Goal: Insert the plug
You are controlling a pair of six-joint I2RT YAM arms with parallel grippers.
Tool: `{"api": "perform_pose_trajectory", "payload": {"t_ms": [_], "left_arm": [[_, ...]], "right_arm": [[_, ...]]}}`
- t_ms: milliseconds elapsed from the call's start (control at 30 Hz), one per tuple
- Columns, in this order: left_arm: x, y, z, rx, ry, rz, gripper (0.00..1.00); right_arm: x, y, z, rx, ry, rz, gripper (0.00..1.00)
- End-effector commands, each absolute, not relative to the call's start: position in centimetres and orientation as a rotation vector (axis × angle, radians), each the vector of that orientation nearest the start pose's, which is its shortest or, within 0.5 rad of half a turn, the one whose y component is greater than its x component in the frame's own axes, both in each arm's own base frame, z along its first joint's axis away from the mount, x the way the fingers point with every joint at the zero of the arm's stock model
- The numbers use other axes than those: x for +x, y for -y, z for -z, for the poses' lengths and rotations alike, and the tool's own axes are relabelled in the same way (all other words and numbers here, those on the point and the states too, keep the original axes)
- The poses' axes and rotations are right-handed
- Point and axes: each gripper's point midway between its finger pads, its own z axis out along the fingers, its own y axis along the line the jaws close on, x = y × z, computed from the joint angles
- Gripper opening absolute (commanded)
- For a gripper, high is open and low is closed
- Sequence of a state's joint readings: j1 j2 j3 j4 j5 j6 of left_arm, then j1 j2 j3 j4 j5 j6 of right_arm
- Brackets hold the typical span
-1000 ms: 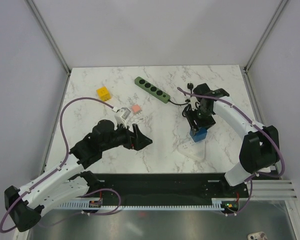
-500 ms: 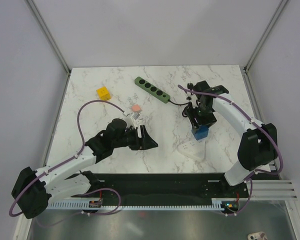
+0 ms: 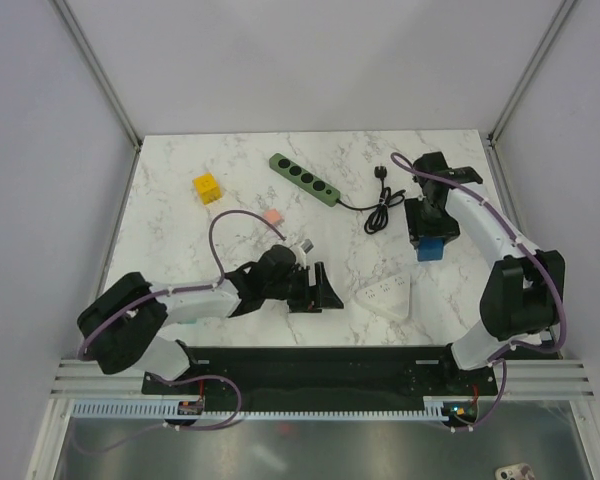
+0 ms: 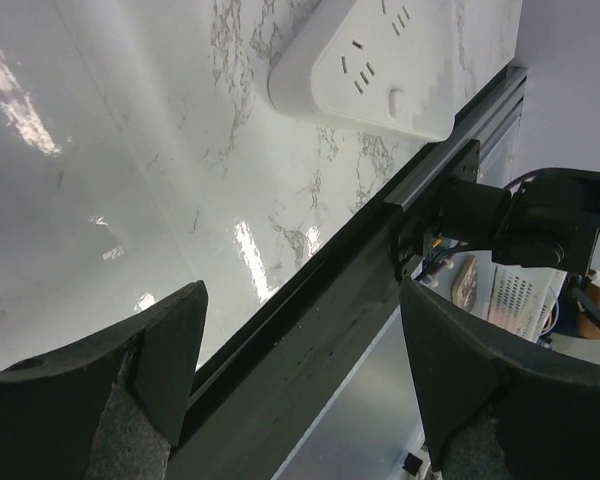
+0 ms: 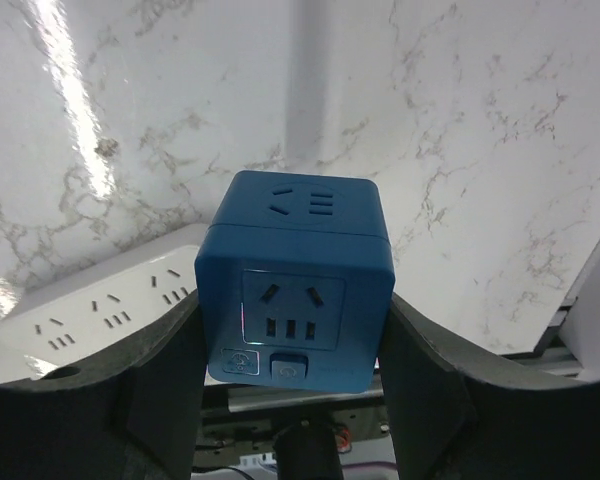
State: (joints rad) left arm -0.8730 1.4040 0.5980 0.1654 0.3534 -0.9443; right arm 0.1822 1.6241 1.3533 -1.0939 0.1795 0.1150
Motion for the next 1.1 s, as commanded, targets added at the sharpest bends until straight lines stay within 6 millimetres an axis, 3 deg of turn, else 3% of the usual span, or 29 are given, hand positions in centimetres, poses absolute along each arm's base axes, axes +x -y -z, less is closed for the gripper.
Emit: {"api": "perform_pose_trajectory", "payload": {"t_ms": [0,233,400,467,533,567,600,667,867,1067], "left_arm": [[17.0,37.1,-11.0,0.070,-2.433,1.453,0.85],[19.3,40.7,-6.8,0.038,-2.521,1.395,0.81],[18.9,41.7,-5.2,0.041,-2.558,1.374,0.81],[18.8,42.0,-4.6,0.045,-2.574,1.365,0.81],[19.0,42.2,-4.5,0.042,-2.584,1.360,0.79],[18.9,42.2,-4.3,0.044,-2.590,1.356,0.78],[19.0,42.2,-4.1,0.046,-2.597,1.346,0.76],[18.9,42.2,-4.0,0.055,-2.604,1.339,0.74],[18.9,41.6,-4.6,0.081,-2.583,1.311,0.71],[18.5,42.0,-4.8,0.127,-2.587,1.344,0.55]], "right_arm": [[32.8,-4.3,-16.2,0.067,-2.671,0.077,0.00],[33.1,-5.0,-19.4,0.057,-2.527,-0.017,0.00],[33.1,-5.1,-20.2,0.163,-2.468,-0.055,0.00],[32.1,-4.5,-18.4,0.390,-2.472,-0.039,0.00],[30.8,-3.7,-18.0,0.492,-2.422,-0.017,0.00],[29.5,-3.0,-16.2,0.584,-2.430,0.019,0.00],[28.8,-1.4,-16.1,0.631,-2.391,0.114,0.00],[26.8,-0.7,-14.0,0.652,-2.460,0.188,0.00],[22.4,-2.1,-7.9,0.673,-2.713,0.186,0.00],[21.0,-4.7,-7.3,0.692,-2.728,-0.003,0.00]]}}
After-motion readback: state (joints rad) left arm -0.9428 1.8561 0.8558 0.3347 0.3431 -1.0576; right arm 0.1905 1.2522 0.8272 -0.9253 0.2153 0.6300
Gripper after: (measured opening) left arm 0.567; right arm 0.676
